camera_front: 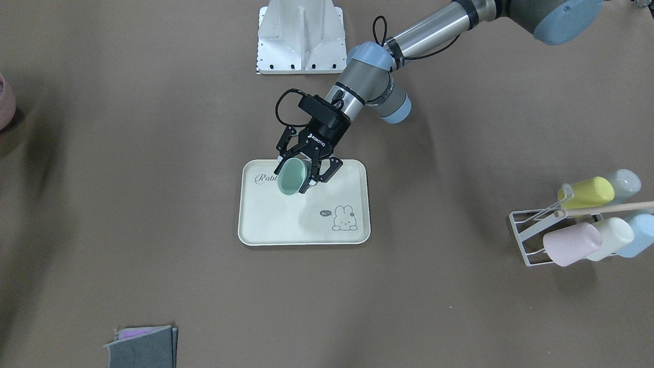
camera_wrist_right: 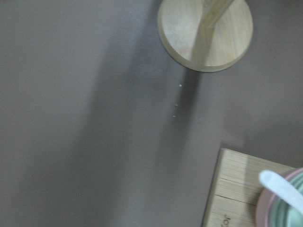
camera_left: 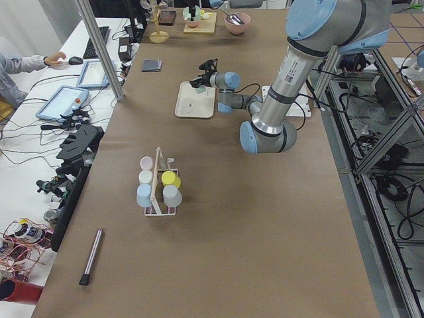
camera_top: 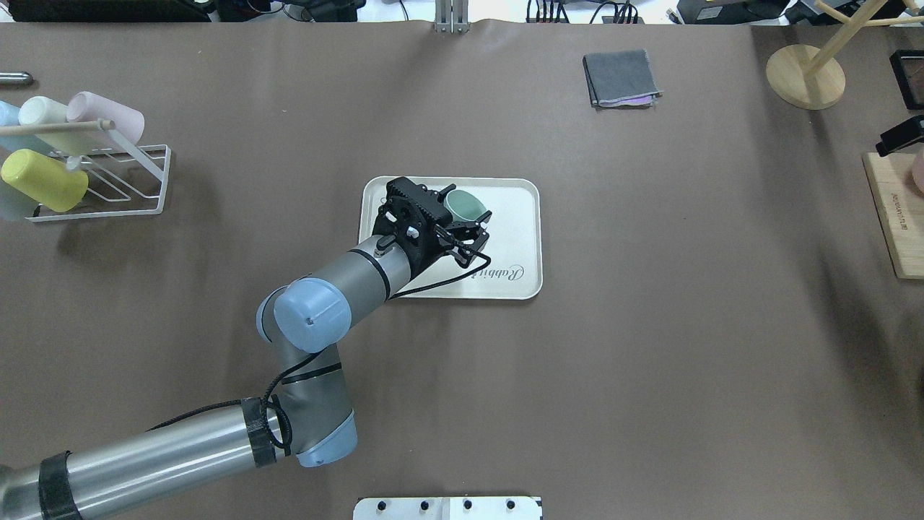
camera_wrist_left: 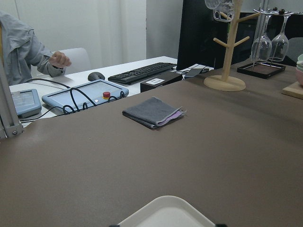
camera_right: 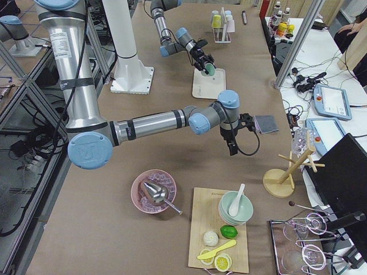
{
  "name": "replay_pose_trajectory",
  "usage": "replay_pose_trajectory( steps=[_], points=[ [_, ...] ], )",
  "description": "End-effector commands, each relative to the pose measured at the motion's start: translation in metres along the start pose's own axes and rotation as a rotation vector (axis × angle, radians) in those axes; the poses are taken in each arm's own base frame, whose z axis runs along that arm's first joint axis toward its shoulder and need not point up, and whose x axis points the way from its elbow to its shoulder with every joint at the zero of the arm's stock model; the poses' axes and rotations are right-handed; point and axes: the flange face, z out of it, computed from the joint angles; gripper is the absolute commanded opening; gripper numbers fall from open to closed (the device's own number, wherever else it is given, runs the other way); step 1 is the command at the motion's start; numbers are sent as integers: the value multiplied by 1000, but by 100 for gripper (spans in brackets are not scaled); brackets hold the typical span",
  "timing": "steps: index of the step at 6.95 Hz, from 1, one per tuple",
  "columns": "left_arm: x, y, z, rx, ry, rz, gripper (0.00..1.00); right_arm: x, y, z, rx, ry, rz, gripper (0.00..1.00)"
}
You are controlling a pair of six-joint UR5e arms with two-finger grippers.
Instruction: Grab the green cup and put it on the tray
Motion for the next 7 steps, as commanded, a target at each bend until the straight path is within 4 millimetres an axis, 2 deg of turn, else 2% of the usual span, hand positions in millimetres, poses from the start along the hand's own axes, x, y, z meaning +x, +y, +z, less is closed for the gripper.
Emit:
replay_pose_trajectory(
  steps=[1, 2, 3, 4, 5, 6, 7],
  points=[
    [0, 10, 15, -15, -34, 6, 71, 46, 14, 6, -44, -76, 91, 100],
    [-3, 15, 17, -18, -50, -1, 71, 60, 17, -10, -78, -147, 171, 100],
    [-8, 23, 21, -27, -75, 6, 71, 67, 11, -35, -74, -156, 218, 100],
    [-9, 25, 23, -29, -85, 9, 71, 68, 33, -54, -56, -154, 229, 100],
    [-7, 24, 27, -30, -86, 10, 72, 66, 66, -64, -50, -152, 235, 100],
    [-4, 21, 28, -26, -83, 7, 72, 64, 92, -71, -45, -150, 238, 100],
    [-4, 21, 28, -26, -83, 6, 75, 67, 102, -68, -55, -148, 236, 100]
  ],
)
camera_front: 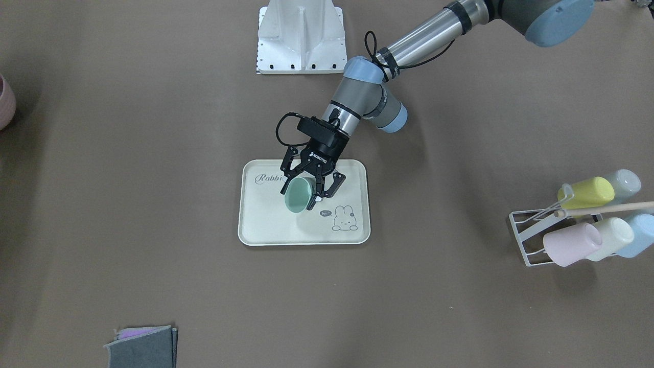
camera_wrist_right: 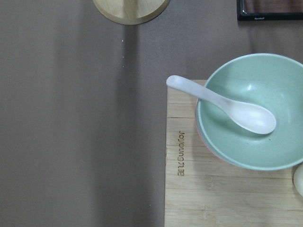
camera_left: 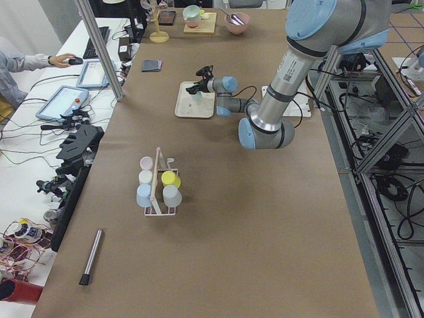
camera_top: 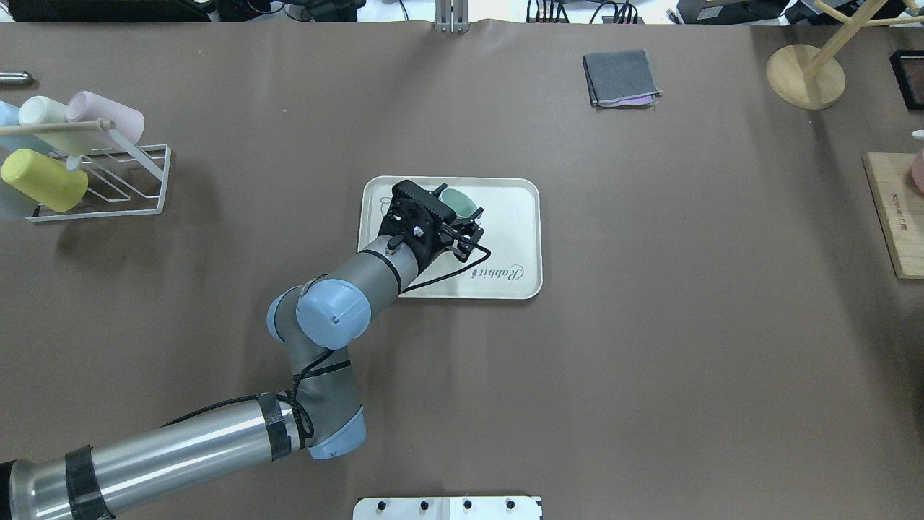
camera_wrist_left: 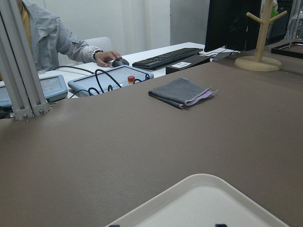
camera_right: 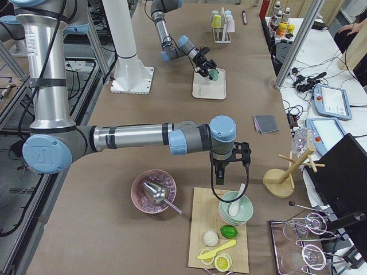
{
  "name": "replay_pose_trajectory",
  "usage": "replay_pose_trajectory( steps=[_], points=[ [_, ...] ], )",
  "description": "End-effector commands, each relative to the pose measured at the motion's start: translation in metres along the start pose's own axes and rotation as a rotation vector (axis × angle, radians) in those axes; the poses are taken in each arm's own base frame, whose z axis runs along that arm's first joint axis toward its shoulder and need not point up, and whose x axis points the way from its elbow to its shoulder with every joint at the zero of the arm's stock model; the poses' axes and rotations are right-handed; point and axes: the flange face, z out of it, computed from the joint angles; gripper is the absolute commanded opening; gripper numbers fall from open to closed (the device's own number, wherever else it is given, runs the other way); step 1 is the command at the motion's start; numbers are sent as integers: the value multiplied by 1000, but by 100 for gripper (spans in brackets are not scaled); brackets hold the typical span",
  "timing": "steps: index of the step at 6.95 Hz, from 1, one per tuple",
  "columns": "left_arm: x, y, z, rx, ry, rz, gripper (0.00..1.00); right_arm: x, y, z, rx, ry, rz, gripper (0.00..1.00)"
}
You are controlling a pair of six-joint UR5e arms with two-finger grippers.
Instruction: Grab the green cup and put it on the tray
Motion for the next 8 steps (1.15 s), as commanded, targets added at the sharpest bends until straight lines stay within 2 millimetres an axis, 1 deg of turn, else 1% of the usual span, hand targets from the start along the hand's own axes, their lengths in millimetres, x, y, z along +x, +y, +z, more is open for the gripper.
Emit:
replay_pose_trajectory(
  steps=[1, 6, 7, 8],
  points=[
    [1, -2, 0, 2, 1, -1, 75, 10, 24, -2, -4, 4, 11, 100],
    [1, -1, 0, 2, 2, -1, 79, 24, 38, 6, -23, 15, 35, 100],
    [1, -1, 0, 2, 2, -1, 80, 24, 37, 5, -21, 14, 36, 100],
    [1, -2, 0, 3, 3, -2, 82, 25, 38, 5, -21, 14, 37, 100]
  ],
)
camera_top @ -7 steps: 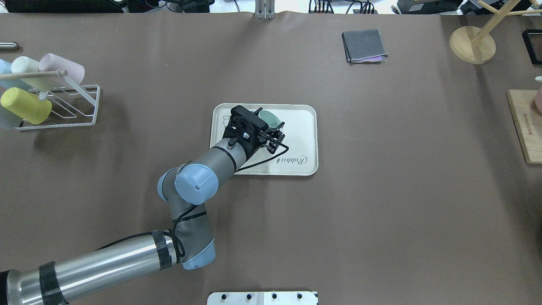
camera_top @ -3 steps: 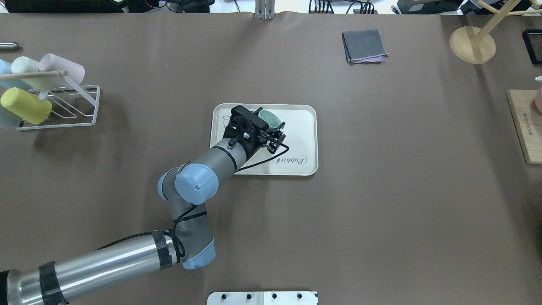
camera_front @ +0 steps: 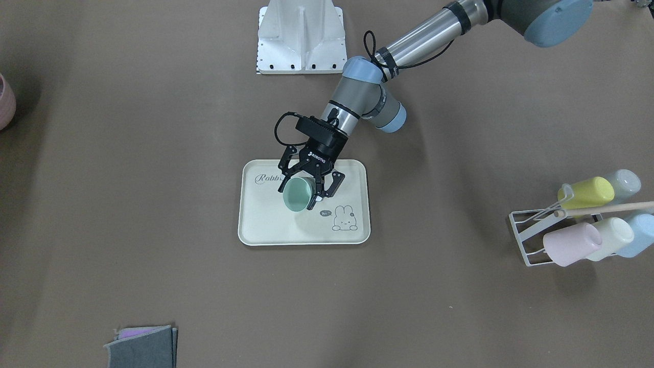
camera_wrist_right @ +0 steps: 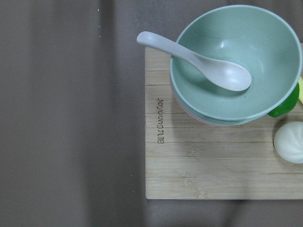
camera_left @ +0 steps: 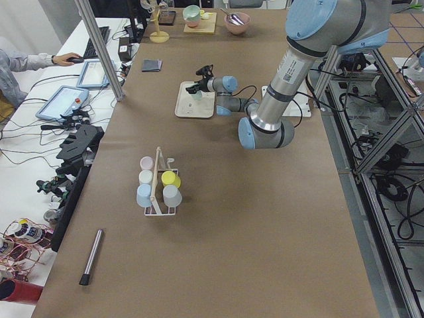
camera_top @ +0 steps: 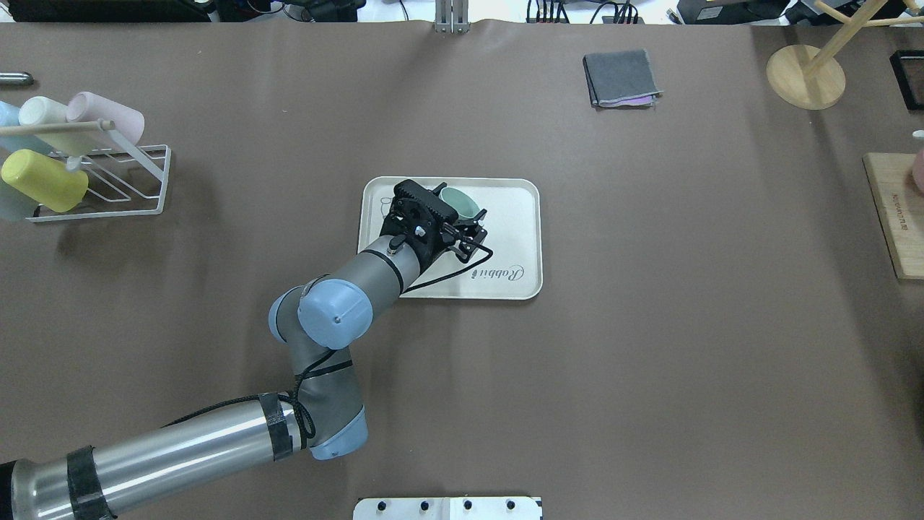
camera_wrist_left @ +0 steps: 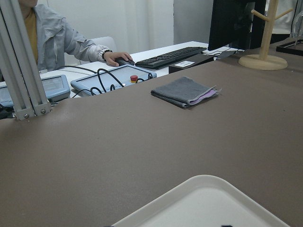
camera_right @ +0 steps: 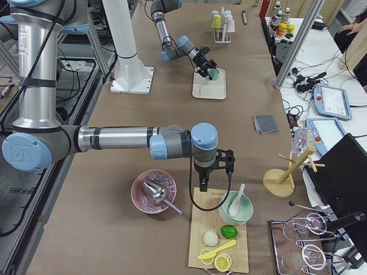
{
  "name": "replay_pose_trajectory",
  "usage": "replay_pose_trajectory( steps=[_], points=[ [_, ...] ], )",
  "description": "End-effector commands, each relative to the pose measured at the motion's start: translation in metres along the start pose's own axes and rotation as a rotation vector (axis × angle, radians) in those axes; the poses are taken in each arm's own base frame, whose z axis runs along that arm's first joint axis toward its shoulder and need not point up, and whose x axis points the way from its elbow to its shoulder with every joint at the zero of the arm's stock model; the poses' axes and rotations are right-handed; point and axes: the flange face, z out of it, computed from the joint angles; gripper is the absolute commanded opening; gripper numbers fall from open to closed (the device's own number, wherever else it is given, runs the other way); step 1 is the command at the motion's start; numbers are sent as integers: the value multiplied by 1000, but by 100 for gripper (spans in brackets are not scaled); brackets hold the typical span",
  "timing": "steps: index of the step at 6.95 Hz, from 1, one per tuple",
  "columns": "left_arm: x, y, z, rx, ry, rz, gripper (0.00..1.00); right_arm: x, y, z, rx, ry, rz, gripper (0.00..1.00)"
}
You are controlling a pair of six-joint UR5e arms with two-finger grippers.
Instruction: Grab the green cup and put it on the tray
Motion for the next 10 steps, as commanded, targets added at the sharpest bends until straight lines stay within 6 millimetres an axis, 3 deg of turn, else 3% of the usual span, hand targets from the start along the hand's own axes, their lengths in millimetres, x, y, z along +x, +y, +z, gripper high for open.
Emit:
replay_pose_trajectory(
  steps=[1, 7, 8, 10],
  points=[
    [0, 0, 0, 1, 0, 0, 83, 2, 2, 0, -1, 0, 3, 100],
    [0, -3, -2, 5, 7, -4, 88, 5, 7, 3, -8, -5, 11, 100],
    [-5, -18, -5, 29, 9, -7, 95, 6, 7, 2, -6, -5, 14, 100],
    [-14, -58, -25, 45, 22, -19, 97, 10, 10, 1, -5, -4, 21, 100]
  ],
)
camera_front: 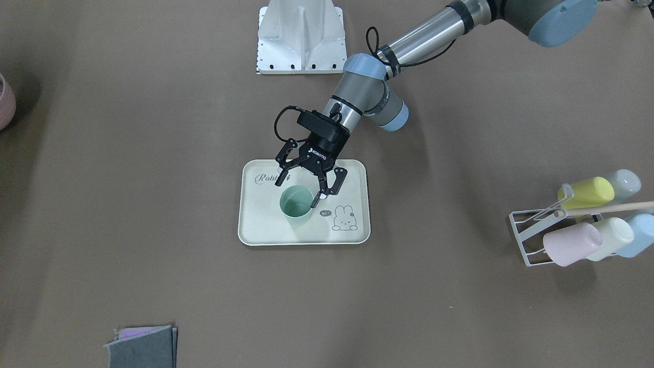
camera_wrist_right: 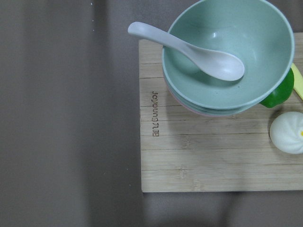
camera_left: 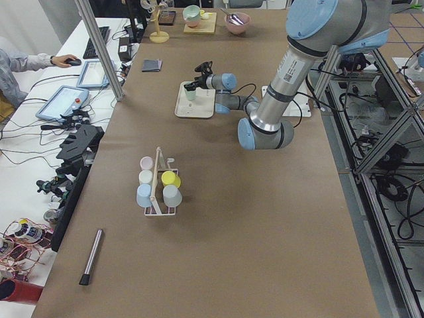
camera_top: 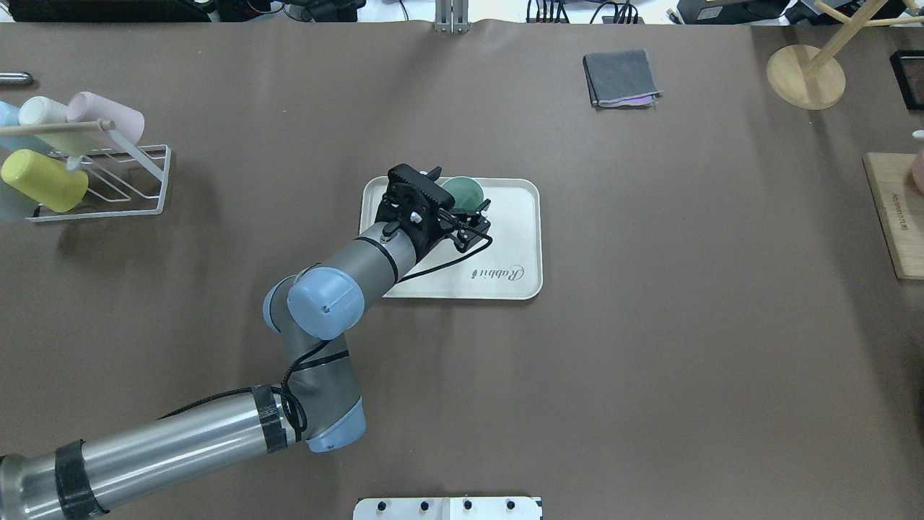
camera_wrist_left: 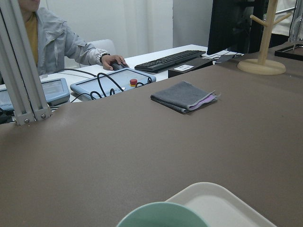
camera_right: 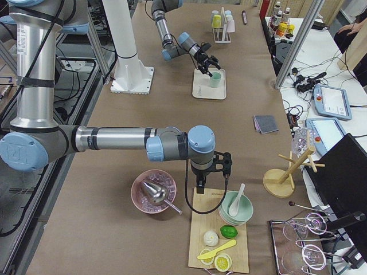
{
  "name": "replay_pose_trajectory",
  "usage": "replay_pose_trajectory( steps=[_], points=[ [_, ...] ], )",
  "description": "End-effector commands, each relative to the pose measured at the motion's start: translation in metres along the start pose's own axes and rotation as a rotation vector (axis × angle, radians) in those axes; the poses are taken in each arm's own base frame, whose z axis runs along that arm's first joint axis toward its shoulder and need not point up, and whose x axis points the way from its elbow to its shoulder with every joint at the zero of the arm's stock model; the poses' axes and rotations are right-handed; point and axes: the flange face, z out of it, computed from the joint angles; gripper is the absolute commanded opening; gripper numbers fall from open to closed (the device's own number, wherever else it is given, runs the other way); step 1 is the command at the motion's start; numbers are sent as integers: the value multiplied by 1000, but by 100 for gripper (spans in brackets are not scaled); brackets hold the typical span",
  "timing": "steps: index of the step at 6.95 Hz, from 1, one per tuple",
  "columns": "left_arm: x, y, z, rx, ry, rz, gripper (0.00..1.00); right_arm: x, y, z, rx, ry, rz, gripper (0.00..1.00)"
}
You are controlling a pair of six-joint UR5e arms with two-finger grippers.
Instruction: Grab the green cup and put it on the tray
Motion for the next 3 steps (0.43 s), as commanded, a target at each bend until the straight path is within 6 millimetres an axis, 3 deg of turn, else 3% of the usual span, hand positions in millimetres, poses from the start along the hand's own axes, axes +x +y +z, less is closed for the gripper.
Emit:
replay_pose_trajectory(
  steps=[1, 2, 3],
  points=[
    [-26, -64, -31, -19, -11, 5, 98, 2, 2, -1, 1, -1, 5, 100],
    [-65, -97, -66, -85, -26, -49, 98, 3, 2, -1, 2, -1, 6, 100],
    [-130, -127, -111, -198, -61, -78, 98, 3, 3, -1, 1, -1, 6, 100]
  ],
)
